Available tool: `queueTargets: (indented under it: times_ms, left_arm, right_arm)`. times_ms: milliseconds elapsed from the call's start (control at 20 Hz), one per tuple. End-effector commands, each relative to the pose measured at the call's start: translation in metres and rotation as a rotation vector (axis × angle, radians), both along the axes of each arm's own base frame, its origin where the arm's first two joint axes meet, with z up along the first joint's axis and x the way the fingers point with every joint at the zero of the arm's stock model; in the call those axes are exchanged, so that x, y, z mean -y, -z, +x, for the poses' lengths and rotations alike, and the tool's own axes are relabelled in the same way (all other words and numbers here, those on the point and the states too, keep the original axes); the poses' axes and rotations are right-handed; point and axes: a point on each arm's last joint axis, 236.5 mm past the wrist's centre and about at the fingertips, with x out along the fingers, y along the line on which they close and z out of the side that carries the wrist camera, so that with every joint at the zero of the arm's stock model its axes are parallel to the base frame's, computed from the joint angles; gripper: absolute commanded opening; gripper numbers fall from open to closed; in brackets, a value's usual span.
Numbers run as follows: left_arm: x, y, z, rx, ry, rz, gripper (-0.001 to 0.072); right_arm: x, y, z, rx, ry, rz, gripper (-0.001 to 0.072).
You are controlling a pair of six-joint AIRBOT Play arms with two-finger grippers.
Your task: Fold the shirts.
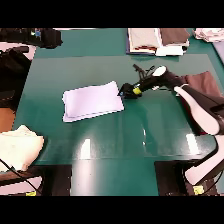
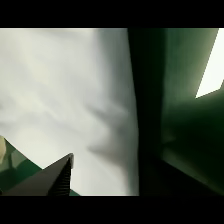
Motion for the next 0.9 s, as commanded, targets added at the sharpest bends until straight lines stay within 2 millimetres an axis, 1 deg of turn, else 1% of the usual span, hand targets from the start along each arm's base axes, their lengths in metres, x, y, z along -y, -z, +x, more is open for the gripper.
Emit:
queueTargets:
  times_ms: [0, 50, 100, 150, 200, 250, 300, 350, 400, 500, 550, 600, 650, 700, 750, 850]
  left_arm:
    - [0.003, 0.004, -0.003, -0.019, 0.010, 0.004, 0.0029]
    - [0.005, 0.005, -0.004, -0.024, 0.015, -0.002, 0.0029]
    - [0.008, 0.004, -0.005, -0.028, 0.022, -0.018, 0.0029]
    - [0.012, 0.003, -0.007, -0.032, 0.032, -0.035, 0.0029]
    - [0.017, 0.002, -0.009, -0.034, 0.043, -0.049, 0.0029]
    - [0.023, 0.001, -0.010, -0.029, 0.053, -0.050, 0.0028]
    - [0.031, 0.000, -0.013, -0.025, 0.071, -0.048, 0.0029]
    - [0.043, 0.000, -0.017, -0.022, 0.096, -0.046, 0.0028]
    - [0.055, -0.001, -0.022, -0.011, 0.128, -0.034, 0.0029]
    - [0.080, -0.002, -0.033, 0.003, 0.189, -0.023, 0.0029]
    - [0.091, -0.003, -0.039, 0.008, 0.213, -0.025, 0.0029]
    - [0.101, -0.004, -0.044, 0.010, 0.235, -0.026, 0.0029]
    - [0.108, -0.004, -0.048, 0.009, 0.251, -0.027, 0.0029]
    - [0.112, -0.004, -0.051, 0.010, 0.261, -0.028, 0.0029]
    - [0.116, -0.004, -0.053, 0.012, 0.269, -0.028, 0.0029]
    - [0.117, -0.005, -0.053, 0.014, 0.271, -0.034, 0.0029]
  right_arm:
    - [-0.053, 0.018, -0.005, -0.016, -0.072, 0.025, 0.0439]
    - [-0.071, 0.020, -0.007, -0.014, -0.093, 0.042, 0.0419]
    - [-0.086, 0.019, -0.007, 0.001, -0.111, 0.052, 0.0280]
    - [-0.098, 0.017, -0.005, 0.029, -0.131, 0.057, 0.0071]
    - [-0.108, 0.010, -0.001, 0.075, -0.155, 0.067, 0.0020]
    - [-0.112, 0.000, 0.008, 0.111, -0.150, 0.077, 0.0019]
    - [-0.112, -0.016, 0.019, 0.154, -0.140, 0.089, 0.0019]
    - [-0.104, -0.032, 0.032, 0.204, -0.134, 0.081, 0.0019]
    - [-0.087, -0.050, 0.048, 0.260, -0.127, 0.056, 0.0019]
    - [-0.034, -0.092, 0.079, 0.346, -0.079, -0.004, 0.0019]
    - [0.004, -0.113, 0.093, 0.387, -0.041, -0.050, 0.0018]
    - [0.045, -0.133, 0.104, 0.430, 0.006, -0.100, 0.0018]
    - [0.088, -0.148, 0.112, 0.452, 0.067, -0.158, 0.0018]
    - [0.137, -0.160, 0.116, 0.461, 0.145, -0.223, 0.0019]
    - [0.182, -0.170, 0.115, 0.467, 0.207, -0.279, 0.0019]
    - [0.267, -0.186, 0.106, 0.466, 0.346, -0.354, 0.0019]
